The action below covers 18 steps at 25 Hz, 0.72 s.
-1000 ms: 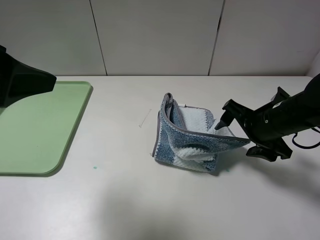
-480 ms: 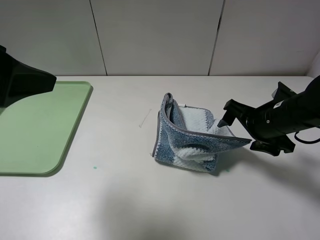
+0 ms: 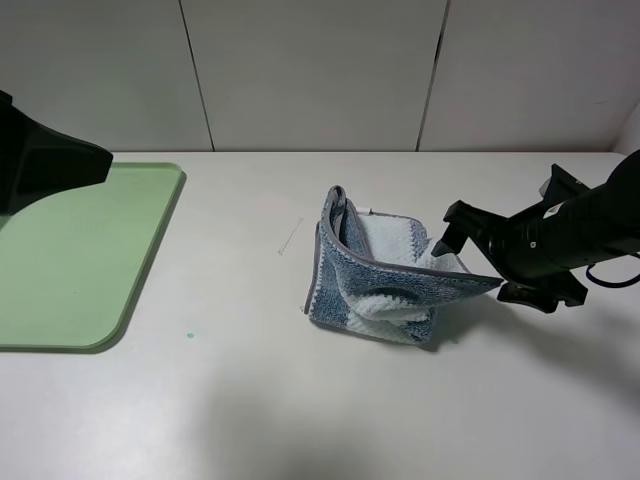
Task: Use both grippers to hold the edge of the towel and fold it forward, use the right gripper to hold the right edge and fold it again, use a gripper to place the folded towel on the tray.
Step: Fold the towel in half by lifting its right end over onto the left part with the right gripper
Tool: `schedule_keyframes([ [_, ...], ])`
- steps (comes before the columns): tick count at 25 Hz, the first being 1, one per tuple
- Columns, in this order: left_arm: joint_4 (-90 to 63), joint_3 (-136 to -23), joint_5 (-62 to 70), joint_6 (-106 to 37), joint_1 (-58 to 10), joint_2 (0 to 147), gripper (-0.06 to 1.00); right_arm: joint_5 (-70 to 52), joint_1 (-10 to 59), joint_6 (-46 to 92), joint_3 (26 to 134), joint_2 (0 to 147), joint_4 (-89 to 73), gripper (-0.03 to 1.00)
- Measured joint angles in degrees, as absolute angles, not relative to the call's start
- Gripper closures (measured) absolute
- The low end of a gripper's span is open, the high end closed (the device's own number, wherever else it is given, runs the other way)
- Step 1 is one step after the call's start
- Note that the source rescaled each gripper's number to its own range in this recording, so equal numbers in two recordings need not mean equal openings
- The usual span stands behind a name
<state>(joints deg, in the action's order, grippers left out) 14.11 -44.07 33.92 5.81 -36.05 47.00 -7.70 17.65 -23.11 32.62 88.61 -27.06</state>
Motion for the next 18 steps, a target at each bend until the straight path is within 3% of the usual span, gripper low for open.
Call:
schedule_keyframes([
  [3,14.11,-44.07,33.92,5.81,-36.05,47.00,-0.06,-7.74,17.65,-23.11,32.62,88.61,-27.06,-0.01],
  [5,14.11,-44.07,33.92,5.81,-36.05,47.00,-0.06,-7.76,17.65,-23.11,32.62,88.61,-27.12,0.13],
  [8,14.11,-44.07,33.92,5.81,-36.05,47.00,-0.06,-7.87,17.65,-23.11,32.62,88.61,-27.36,0.42],
  [10,14.11,-44.07,33.92,5.81,-36.05,47.00,-0.06,-7.97,17.65,-23.11,32.62,88.61,-27.41,0.53],
  [18,14.11,-44.07,33.92,5.81,-36.05,47.00,-0.06,-7.97,17.65,-23.11,32.62,88.61,-27.52,0.60],
])
